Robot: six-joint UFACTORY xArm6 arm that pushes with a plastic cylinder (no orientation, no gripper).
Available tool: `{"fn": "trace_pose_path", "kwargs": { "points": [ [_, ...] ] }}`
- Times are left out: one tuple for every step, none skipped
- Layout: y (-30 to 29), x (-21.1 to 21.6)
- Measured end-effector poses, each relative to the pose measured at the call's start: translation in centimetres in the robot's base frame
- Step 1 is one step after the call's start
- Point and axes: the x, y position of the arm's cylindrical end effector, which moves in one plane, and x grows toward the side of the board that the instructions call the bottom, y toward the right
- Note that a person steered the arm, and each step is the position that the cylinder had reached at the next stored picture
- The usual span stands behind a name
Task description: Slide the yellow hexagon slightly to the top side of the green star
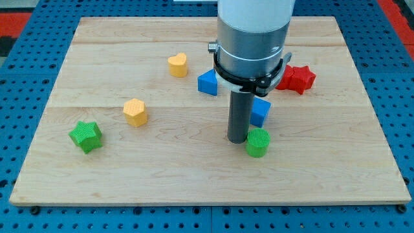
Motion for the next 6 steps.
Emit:
{"fn": "trace_pose_path", "kwargs": {
  "points": [
    [-0.9,0.0],
    [-0.9,0.0],
    [-1.5,-0.1],
    [-4.7,-1.2],
    [-9.4,-1.9],
    [-14.0,-3.7]
  ]
}}
